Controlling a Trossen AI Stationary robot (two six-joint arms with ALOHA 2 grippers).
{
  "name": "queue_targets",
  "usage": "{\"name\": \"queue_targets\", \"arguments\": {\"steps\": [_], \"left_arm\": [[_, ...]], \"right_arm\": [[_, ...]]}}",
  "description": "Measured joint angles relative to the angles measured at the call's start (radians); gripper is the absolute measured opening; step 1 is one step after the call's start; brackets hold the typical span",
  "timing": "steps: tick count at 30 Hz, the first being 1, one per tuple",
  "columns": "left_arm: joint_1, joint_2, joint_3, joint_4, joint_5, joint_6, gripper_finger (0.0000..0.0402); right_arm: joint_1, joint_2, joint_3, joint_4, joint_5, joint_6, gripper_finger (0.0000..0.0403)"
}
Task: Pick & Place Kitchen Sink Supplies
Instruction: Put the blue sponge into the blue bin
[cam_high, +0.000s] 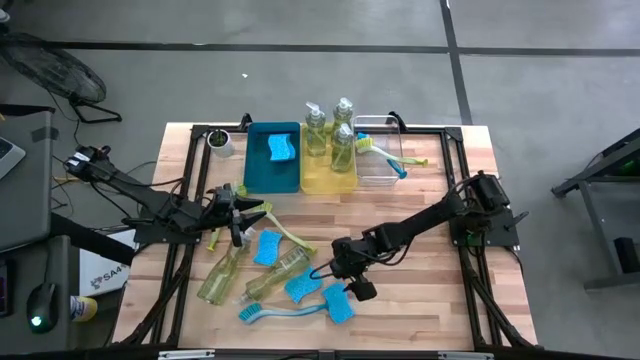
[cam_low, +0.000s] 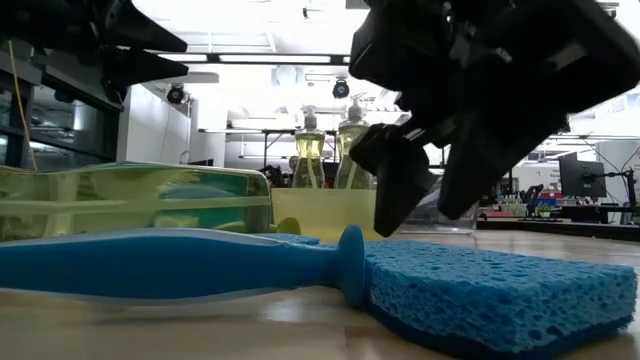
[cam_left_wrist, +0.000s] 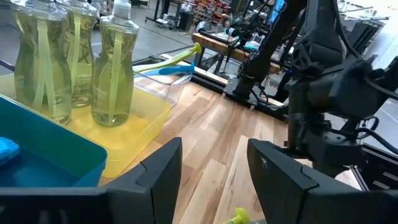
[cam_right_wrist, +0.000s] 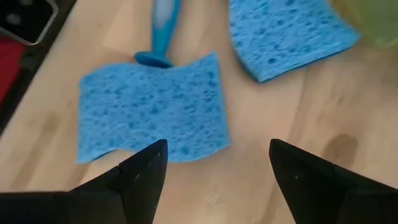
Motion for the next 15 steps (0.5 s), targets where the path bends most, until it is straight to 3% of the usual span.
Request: {"name": "queue_targets", "arguments": {"steps": [8,15], "left_arm": [[0.000,0.000,0.000,0.000,-0.001,-0.008,0.0179],[0.000,0.000,0.000,0.000,-0.001,-0.016,0.0179]], "right_arm": [[0.006,0.000,-0.083,0.160,0.022,0.017,0.0269],[0.021,0.006,-0.122,0.253,0.015,0.036,0.0227]]}}
